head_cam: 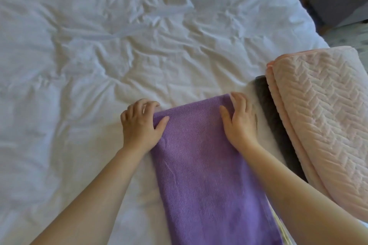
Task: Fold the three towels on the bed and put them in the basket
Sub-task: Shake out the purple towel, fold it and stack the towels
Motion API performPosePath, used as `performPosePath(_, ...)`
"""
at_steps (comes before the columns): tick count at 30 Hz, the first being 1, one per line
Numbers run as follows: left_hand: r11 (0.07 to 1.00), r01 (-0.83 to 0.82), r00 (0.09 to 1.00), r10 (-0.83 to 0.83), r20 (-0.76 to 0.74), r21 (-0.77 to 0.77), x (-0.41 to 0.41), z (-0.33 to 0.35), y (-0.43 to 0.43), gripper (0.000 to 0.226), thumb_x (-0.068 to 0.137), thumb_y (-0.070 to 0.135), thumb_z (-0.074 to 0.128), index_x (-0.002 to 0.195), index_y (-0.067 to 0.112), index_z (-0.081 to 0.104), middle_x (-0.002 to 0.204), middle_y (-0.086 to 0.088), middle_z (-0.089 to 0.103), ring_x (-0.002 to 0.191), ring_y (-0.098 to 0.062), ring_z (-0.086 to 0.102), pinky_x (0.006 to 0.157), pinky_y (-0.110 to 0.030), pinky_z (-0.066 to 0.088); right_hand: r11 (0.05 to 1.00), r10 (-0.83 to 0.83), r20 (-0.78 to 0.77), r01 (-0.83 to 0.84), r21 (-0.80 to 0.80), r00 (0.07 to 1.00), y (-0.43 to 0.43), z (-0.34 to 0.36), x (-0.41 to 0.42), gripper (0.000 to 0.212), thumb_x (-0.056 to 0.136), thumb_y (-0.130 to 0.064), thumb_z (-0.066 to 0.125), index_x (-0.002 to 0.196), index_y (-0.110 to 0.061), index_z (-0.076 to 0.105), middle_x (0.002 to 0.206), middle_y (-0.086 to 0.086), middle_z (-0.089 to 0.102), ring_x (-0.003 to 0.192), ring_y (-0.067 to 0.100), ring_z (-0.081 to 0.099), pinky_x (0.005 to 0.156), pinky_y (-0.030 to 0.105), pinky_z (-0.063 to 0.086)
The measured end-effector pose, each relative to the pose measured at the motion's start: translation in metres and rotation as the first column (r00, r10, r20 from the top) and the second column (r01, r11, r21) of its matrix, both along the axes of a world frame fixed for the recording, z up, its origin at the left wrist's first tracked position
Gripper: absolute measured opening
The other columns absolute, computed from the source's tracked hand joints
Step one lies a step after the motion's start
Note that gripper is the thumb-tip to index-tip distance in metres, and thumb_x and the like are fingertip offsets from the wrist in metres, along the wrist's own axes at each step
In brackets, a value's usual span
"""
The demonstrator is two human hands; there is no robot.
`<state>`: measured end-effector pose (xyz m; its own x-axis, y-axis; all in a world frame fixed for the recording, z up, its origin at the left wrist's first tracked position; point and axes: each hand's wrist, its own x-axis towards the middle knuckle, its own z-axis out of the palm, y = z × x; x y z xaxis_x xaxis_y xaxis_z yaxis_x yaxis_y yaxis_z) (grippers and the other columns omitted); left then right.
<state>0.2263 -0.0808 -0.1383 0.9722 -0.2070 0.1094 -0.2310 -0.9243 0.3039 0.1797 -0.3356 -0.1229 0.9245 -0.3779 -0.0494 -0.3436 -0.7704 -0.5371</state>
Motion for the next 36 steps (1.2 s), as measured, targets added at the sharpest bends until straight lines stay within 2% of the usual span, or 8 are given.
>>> performPosePath(5, 0.962, 0.208, 0.950, -0.156, -0.271, 0.177, -0.012, -0.002, -0.026, 0.077, 0.084, 0.075, 0.030, 0.147, 0.032, 0.023, 0.156, 0.002, 0.026, 0.137, -0.023, 0.030, 0.109, -0.044, 0.021, 0.961, 0.196, -0.349, -0.250, -0.116, 0.916, 0.019, -0.010, -0.082, 0.061, 0.092, -0.065, 0.013, 0.143, -0.048, -0.015, 0.158, -0.012, -0.015, 0.144, 0.012, -0.014, 0.115, 0.034, -0.007)
performPosePath(10, 0.938, 0.145, 0.921, -0.011, -0.389, 0.316, 0.010, 0.009, -0.025, 0.094, 0.064, 0.092, 0.033, 0.132, 0.027, 0.043, 0.127, -0.001, 0.055, 0.115, -0.028, 0.053, 0.094, -0.042, 0.035, 0.990, -0.002, -0.361, -0.050, -0.134, 0.933, -0.005, 0.001, -0.133, 0.074, 0.089, -0.065, 0.031, 0.150, -0.030, 0.010, 0.154, 0.000, 0.023, 0.138, 0.020, 0.028, 0.111, 0.037, 0.026)
performPosePath(16, 0.998, 0.025, 0.661, -0.055, -0.749, -0.051, 0.045, 0.036, -0.016, 0.045, 0.058, 0.067, 0.076, 0.073, 0.026, 0.066, 0.084, 0.006, 0.070, 0.075, -0.014, 0.064, 0.064, -0.026, 0.044, 0.977, -0.041, -0.537, 0.146, 0.155, 0.843, -0.021, 0.016, -0.182, 0.063, 0.085, -0.060, 0.051, 0.131, -0.019, 0.039, 0.121, 0.001, 0.056, 0.099, 0.019, 0.056, 0.079, 0.025, 0.039)
performPosePath(20, 0.997, 0.066, 0.801, -0.037, -0.598, 0.028, 0.032, 0.044, -0.015, 0.033, 0.072, 0.065, 0.066, 0.074, 0.034, 0.054, 0.083, 0.011, 0.062, 0.083, -0.018, 0.059, 0.071, -0.030, 0.043, 0.951, 0.013, -0.512, 0.147, 0.271, 0.859, -0.027, 0.024, -0.179, 0.034, 0.087, -0.053, 0.055, 0.097, -0.022, 0.047, 0.093, -0.005, 0.059, 0.076, 0.011, 0.051, 0.061, 0.022, 0.036)
performPosePath(22, 0.992, 0.079, 0.887, -0.025, -0.461, 0.099, 0.022, 0.052, -0.018, 0.033, 0.077, 0.068, 0.058, 0.083, 0.036, 0.052, 0.083, 0.010, 0.059, 0.083, -0.021, 0.057, 0.067, -0.029, 0.038, 0.973, 0.039, -0.464, 0.073, 0.221, 0.885, -0.028, 0.035, -0.176, 0.030, 0.090, -0.052, 0.051, 0.085, -0.024, 0.041, 0.079, -0.008, 0.055, 0.071, 0.015, 0.052, 0.053, 0.016, 0.032)
performPosePath(24, 0.988, 0.093, 0.936, -0.045, -0.348, 0.122, 0.018, 0.065, -0.023, 0.036, 0.080, 0.067, 0.055, 0.097, 0.034, 0.054, 0.087, 0.004, 0.061, 0.085, -0.026, 0.060, 0.065, -0.029, 0.037, 0.992, 0.062, -0.446, -0.008, 0.122, 0.893, -0.029, 0.048, -0.176, 0.033, 0.092, -0.053, 0.046, 0.085, -0.022, 0.036, 0.075, -0.006, 0.054, 0.073, 0.023, 0.056, 0.056, 0.028, 0.038)
performPosePath(31, 0.991, 0.106, 0.990, -0.113, -0.081, -0.083, 0.024, 0.139, -0.068, 0.033, 0.083, 0.058, 0.058, 0.094, 0.028, 0.053, 0.077, 0.006, 0.058, 0.078, -0.032, 0.062, 0.061, -0.031, 0.038, 0.999, -0.005, -0.253, 0.018, 0.050, 0.967, -0.075, 0.127, -0.163, 0.034, 0.091, -0.054, 0.045, 0.090, -0.021, 0.037, 0.080, -0.003, 0.058, 0.084, 0.031, 0.060, 0.060, 0.036, 0.039)
performPosePath(36, 0.963, 0.167, 0.985, -0.172, -0.003, -0.211, 0.043, 0.204, -0.136, 0.031, 0.080, 0.059, 0.062, 0.096, 0.032, 0.055, 0.079, 0.010, 0.059, 0.080, -0.028, 0.061, 0.064, -0.031, 0.038, 0.991, -0.030, -0.144, 0.048, 0.124, 0.989, -0.158, 0.191, -0.156, 0.033, 0.089, -0.050, 0.053, 0.074, -0.025, 0.037, 0.072, -0.012, 0.052, 0.066, 0.012, 0.048, 0.058, 0.024, 0.034)
